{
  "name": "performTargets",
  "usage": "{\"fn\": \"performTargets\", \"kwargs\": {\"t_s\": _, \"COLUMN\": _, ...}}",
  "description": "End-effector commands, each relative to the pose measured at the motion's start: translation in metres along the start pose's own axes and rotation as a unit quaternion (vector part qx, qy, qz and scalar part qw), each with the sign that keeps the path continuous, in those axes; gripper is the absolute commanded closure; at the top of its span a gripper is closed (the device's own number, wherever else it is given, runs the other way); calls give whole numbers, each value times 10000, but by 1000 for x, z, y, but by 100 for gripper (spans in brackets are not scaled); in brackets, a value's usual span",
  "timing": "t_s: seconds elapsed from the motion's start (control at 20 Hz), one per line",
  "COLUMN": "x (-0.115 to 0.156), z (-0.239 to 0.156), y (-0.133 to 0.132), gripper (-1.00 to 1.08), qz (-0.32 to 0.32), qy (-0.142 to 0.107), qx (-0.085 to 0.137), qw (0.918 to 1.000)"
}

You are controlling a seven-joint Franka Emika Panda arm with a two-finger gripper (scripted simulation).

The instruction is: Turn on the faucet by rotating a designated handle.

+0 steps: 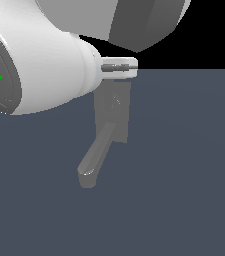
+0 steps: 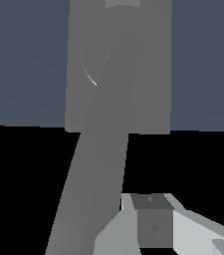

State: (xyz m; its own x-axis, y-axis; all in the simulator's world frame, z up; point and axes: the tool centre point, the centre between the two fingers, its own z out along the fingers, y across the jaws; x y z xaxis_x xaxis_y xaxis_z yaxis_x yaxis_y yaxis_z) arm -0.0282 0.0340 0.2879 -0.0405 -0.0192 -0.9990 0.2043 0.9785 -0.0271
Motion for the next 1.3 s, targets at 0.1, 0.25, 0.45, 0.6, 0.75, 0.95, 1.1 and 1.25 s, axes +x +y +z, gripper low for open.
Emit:
{"fn": "performTargets", "kwargs": {"t_s": 0.1, "x": 4, "z": 2, "y": -15, "gripper": 108, "qz": 9, "qy": 3, "qx": 59, "qw": 10000}}
{"fn": "performTargets", "kwargs": {"t_s": 0.25, "x": 4, "z": 3, "y": -27, "gripper": 108, "qz": 16, "qy": -29, "qx": 72, "qw": 10000}}
{"fn": "performTargets", "kwargs": {"t_s": 0.45, "x": 4, "z": 5, "y": -43, "gripper": 108, "qz": 24, "qy": -71, "qx": 89, "qw": 9999}}
{"fn": "performTargets", "kwargs": {"t_s": 0.6, "x": 4, "z": 6, "y": -55, "gripper": 108, "qz": 31, "qy": -103, "qx": 101, "qw": 9999}}
{"fn": "performTargets", "kwargs": {"t_s": 0.75, "x": 4, "z": 7, "y": -67, "gripper": 108, "qz": 37, "qy": -135, "qx": 114, "qw": 9998}}
{"fn": "performTargets", "kwargs": {"t_s": 0.95, "x": 4, "z": 8, "y": -79, "gripper": 108, "qz": 43, "qy": -167, "qx": 128, "qw": 9998}}
{"fn": "performTargets", "kwargs": {"t_s": 1.1, "x": 20, "z": 0, "y": -78, "gripper": 108, "qz": 18, "qy": -28, "qx": 102, "qw": 9999}}
{"fn": "performTargets", "kwargs": {"t_s": 1.25, "x": 25, "z": 1, "y": -85, "gripper": 108, "qz": 22, "qy": -49, "qx": 106, "qw": 9999}}
